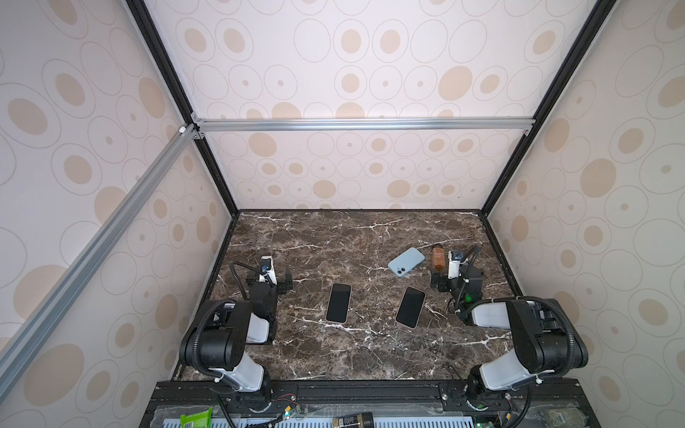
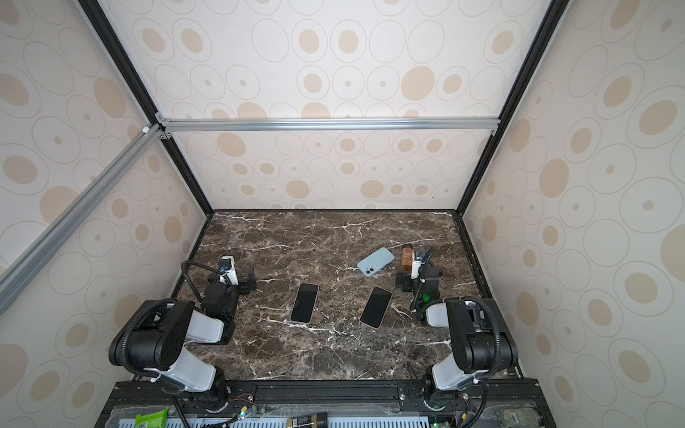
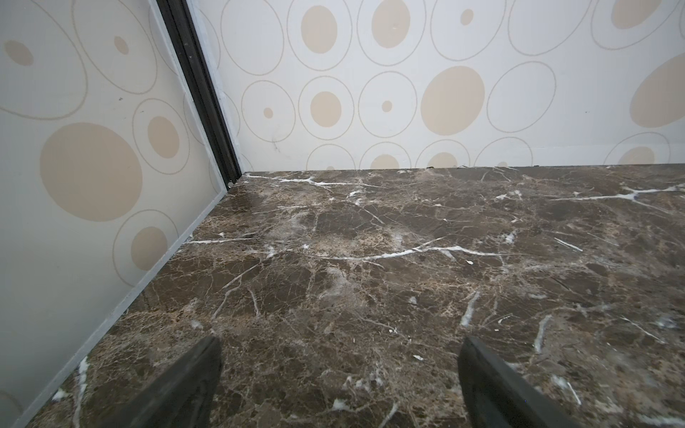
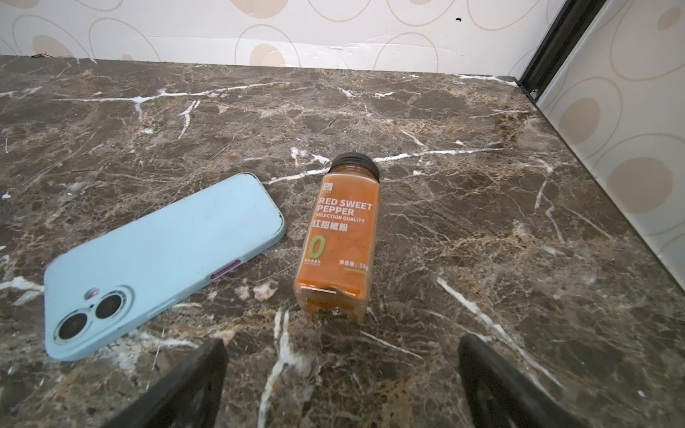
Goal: Take the phone out of the phone case
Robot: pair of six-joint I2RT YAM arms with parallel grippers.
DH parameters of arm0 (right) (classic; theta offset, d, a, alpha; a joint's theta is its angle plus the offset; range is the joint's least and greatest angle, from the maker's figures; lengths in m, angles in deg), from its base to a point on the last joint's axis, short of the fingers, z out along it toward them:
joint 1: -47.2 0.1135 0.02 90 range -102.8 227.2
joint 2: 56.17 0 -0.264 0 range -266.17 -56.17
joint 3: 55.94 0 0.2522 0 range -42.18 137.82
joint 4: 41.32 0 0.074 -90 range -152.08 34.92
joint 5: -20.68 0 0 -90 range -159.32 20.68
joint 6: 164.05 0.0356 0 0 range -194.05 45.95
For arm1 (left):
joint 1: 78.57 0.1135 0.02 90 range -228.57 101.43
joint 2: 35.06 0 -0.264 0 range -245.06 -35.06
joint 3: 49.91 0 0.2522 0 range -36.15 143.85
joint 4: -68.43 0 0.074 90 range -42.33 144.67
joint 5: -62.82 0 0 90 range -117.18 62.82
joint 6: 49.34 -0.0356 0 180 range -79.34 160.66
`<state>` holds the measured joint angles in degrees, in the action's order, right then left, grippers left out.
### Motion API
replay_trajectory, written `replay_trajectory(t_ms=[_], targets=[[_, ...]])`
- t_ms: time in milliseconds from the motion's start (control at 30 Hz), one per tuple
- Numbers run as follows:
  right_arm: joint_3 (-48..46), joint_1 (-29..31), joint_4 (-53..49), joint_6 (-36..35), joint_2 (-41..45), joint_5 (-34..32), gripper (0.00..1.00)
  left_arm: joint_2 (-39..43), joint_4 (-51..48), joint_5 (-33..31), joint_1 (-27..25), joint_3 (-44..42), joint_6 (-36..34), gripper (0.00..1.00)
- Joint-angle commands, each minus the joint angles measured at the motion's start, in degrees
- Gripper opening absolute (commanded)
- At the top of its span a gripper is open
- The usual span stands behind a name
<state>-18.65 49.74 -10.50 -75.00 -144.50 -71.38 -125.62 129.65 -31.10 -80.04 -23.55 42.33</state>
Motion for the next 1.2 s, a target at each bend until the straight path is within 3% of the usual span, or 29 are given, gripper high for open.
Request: replay_trajectory(t_ms=[0,300,400,500,600,767,833,967,1033,1167], targets=[[0.9,0.1,0.6,-0.7,0.2,0.0,1.00,0.1,1.7,0.6,0.5,0.7,-0.7,0.99],[0.7,0.0,0.6,-0.9,0.5,0.5,1.00,0.4,2.8,0.3,0.4,0.2,-0.9,0.99],[-0.1,0.9,0.9,-2.2,3.1,0.3,1.00,5.9,1.4,-4.3,-2.2,-1.8,-2.7,0.99],[3.3,1.1,-11.8,-0.8,9.1,-1.2,1.00,14.8,-12.5,-13.0,-6.3,1.0,-2.9,0.99],[4.5,1.2,-18.0,2.2,13.7,-2.0,1.00,21.3,-25.6,-19.9,-10.0,4.7,-0.7,0.99],[9.7,1.1,-33.9,15.3,19.6,-7.5,1.00,26.2,-51.3,-21.7,-10.7,13.9,18.5,0.99],[12.0,1.2,-40.8,19.0,21.4,-7.9,1.00,26.3,-58.1,-18.0,-10.7,16.7,23.3,0.99],[13.9,1.1,-47.9,24.8,24.1,-6.2,1.00,28.0,-61.2,-7.9,-11.6,16.9,26.3,0.99],[16.7,1.2,-55.0,27.1,24.3,-2.7,1.00,28.4,-64.8,-8.1,-14.7,18.9,26.3,0.99],[16.2,1.6,-58.1,29.2,26.7,4.4,0.99,28.5,-68.7,-7.3,-22.2,22.3,27.1,0.99]])
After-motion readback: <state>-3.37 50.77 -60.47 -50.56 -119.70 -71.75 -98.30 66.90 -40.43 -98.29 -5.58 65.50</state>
